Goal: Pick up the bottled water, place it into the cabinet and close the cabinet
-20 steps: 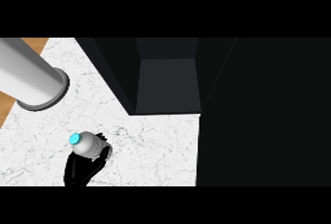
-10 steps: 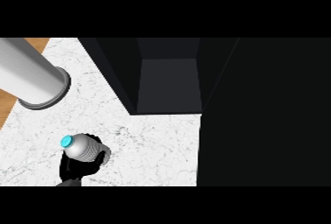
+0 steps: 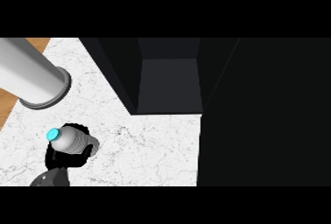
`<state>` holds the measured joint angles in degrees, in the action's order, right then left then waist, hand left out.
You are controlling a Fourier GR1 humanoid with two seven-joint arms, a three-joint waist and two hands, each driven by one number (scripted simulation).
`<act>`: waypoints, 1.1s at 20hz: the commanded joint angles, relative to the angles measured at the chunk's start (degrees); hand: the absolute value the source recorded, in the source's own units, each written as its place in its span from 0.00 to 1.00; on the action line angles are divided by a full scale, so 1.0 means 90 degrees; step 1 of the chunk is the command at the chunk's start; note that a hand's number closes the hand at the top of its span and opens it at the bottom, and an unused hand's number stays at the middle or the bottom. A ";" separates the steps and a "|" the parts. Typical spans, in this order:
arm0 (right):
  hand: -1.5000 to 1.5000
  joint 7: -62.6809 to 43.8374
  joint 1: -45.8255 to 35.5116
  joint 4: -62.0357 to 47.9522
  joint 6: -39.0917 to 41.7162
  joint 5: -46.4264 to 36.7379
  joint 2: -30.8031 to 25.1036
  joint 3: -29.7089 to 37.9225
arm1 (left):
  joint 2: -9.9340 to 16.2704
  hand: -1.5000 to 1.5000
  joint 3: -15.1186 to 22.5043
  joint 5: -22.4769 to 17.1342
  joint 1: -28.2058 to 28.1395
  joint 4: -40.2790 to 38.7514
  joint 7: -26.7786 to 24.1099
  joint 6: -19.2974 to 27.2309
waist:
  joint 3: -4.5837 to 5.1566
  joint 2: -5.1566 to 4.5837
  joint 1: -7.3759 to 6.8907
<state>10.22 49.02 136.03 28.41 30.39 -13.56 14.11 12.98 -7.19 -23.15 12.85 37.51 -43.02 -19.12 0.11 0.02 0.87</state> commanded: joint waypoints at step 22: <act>0.00 -0.0186 0.0292 0.0765 -0.0020 0.1114 -0.0241 0.0579 | -0.1435 1.00 0.1870 0.0628 0.0691 0.3353 0.2522 0.3043 | -0.0009 0.0017 0.0010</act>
<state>11.14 49.57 135.39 28.45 33.26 -16.37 17.41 1.18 6.34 -17.49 16.97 65.47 -22.50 3.10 0.04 0.24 0.61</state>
